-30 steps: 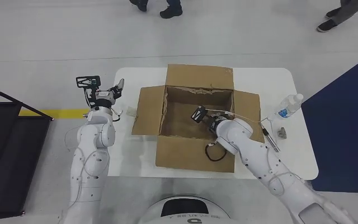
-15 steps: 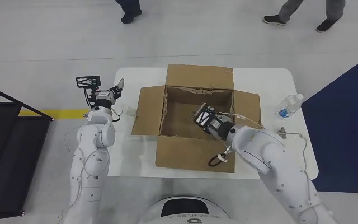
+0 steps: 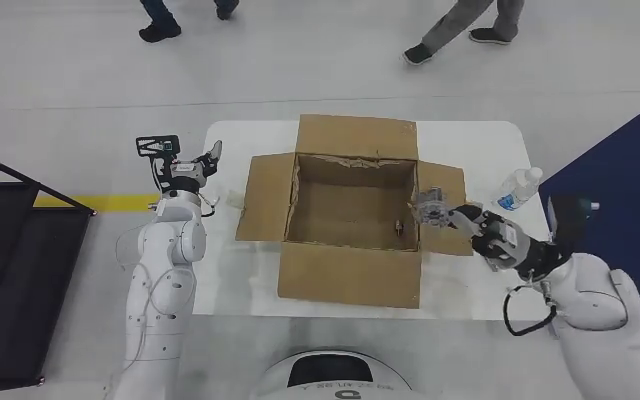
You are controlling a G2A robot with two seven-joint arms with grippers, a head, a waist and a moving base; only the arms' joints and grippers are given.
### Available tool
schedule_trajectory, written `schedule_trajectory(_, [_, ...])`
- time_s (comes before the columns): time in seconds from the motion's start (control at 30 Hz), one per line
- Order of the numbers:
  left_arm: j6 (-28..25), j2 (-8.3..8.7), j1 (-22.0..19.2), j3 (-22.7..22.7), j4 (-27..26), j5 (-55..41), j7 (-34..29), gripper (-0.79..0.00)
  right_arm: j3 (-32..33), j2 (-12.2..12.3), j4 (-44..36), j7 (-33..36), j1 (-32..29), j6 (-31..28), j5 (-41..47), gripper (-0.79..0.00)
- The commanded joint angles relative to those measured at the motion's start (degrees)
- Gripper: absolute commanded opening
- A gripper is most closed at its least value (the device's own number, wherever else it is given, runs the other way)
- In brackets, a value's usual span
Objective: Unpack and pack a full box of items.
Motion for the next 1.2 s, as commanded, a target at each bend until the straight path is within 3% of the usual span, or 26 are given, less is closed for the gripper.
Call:
schedule_trajectory(0.0, [0.00, 0.00, 0.00, 0.00, 0.00, 0.00, 0.00, 0.000, 1.16, 0.63, 2.81, 2.17, -0.67, 0.04, 8.20, -0.785])
schedule_trajectory(0.17, [0.00, 0.00, 0.00, 0.00, 0.00, 0.00, 0.00, 0.000, 5.44, 1.23, 11.37, 9.16, -3.35, 0.04, 22.36, -0.785])
schedule_trajectory(0.4, [0.00, 0.00, 0.00, 0.00, 0.00, 0.00, 0.00, 0.000, 10.40, -0.20, 20.49, 21.18, -5.58, 0.04, 34.20, -0.785])
schedule_trajectory(0.77, [0.00, 0.00, 0.00, 0.00, 0.00, 0.00, 0.00, 0.000, 10.45, -0.35, 20.99, 21.52, -5.46, 0.04, 34.42, -0.785])
schedule_trajectory(0.83, [0.00, 0.00, 0.00, 0.00, 0.00, 0.00, 0.00, 0.000, 7.52, -0.25, 18.90, 23.98, -5.41, 4.13, 39.05, -0.785])
schedule_trajectory(0.93, [0.00, 0.00, 0.00, 0.00, 0.00, 0.00, 0.00, 0.000, 8.39, 0.42, 22.54, 28.83, -3.77, 9.43, 43.76, -0.785])
schedule_trajectory(1.17, [0.00, 0.00, 0.00, 0.00, 0.00, 0.00, 0.00, 0.000, 7.74, 1.73, 39.13, 44.39, 5.43, 22.91, 56.11, -0.785])
